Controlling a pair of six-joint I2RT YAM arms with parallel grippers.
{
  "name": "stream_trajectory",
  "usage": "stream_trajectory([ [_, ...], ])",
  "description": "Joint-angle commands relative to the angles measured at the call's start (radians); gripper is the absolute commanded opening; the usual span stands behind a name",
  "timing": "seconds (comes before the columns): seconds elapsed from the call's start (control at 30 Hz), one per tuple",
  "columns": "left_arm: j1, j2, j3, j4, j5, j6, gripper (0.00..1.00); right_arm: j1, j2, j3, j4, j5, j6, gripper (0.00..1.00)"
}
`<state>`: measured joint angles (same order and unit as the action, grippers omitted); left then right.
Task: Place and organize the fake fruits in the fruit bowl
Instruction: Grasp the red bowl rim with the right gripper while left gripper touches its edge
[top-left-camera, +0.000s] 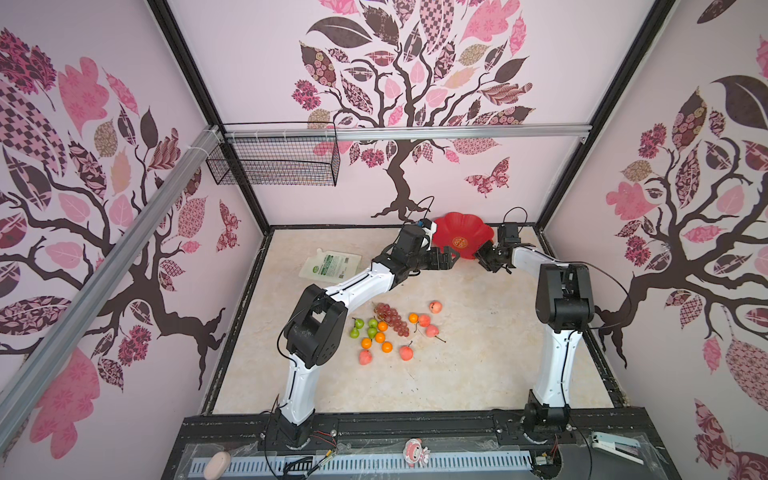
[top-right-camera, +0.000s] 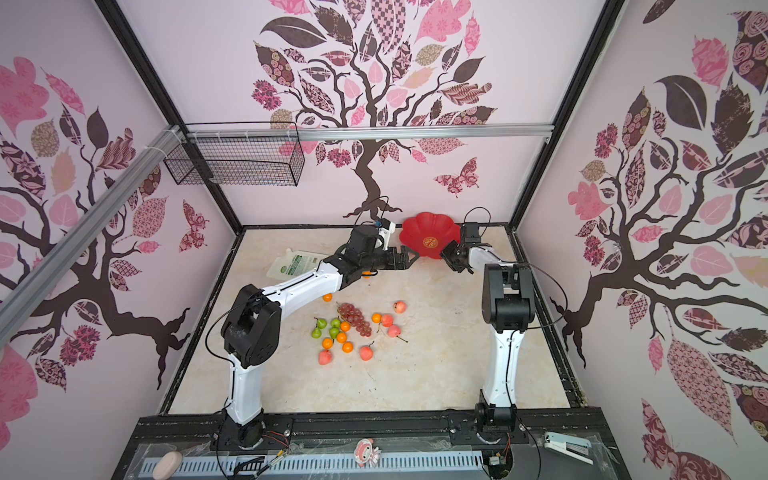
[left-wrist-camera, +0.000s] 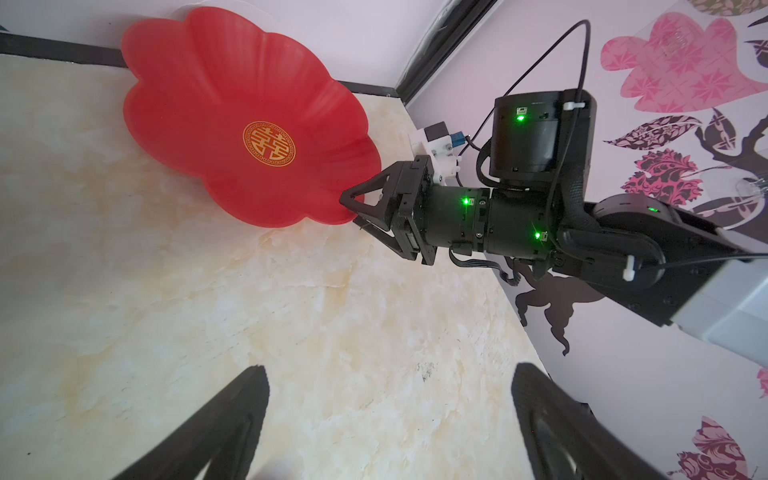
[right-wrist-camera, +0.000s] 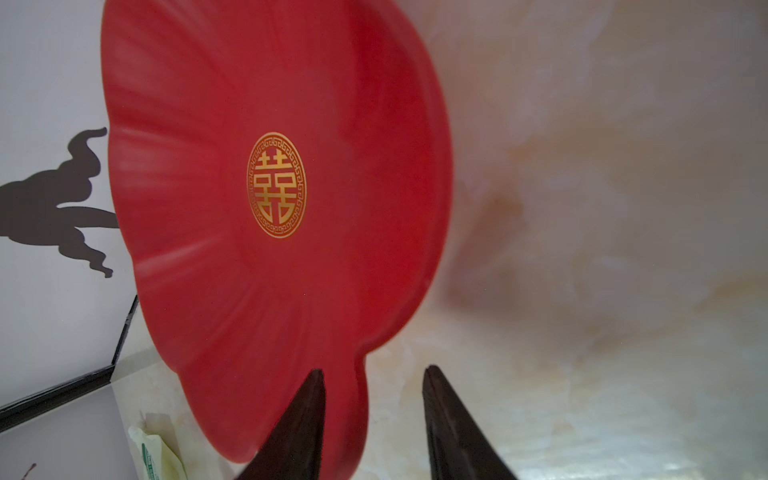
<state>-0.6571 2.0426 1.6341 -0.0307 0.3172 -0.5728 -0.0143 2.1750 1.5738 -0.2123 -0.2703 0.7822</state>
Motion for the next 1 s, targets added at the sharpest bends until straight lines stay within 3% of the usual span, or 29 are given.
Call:
stream_trajectory([
  [0.0, -0.004, 0.005, -0.022, 0.034, -0.01, 0.004, 0.95, 0.0, 0.044, 0.049, -0.032, -0.017, 0.0, 0.39],
  [0.23, -0.004, 0.008, -0.023, 0.04, -0.013, -0.001, 0.95, 0.003, 0.08, 0.091, -0.041, -0.055, 0.021, 0.29],
  [0.57, 0.021, -0.025, -0.079, 0.078, -0.035, -0.026, 0.95, 0.006, 0.064, 0.094, -0.075, -0.014, 0.006, 0.08],
  [0.73, 0.031, -0.031, -0.003, -0.048, 0.03, -0.005, 0.92, 0.004, 0.012, 0.066, -0.063, -0.01, 0.018, 0.0],
  [0.97, 0.029, -0.174, -0.087, -0.151, 0.034, -0.004, 0.93, 0.006, -0.07, -0.039, -0.046, -0.05, 0.022, 0.0],
])
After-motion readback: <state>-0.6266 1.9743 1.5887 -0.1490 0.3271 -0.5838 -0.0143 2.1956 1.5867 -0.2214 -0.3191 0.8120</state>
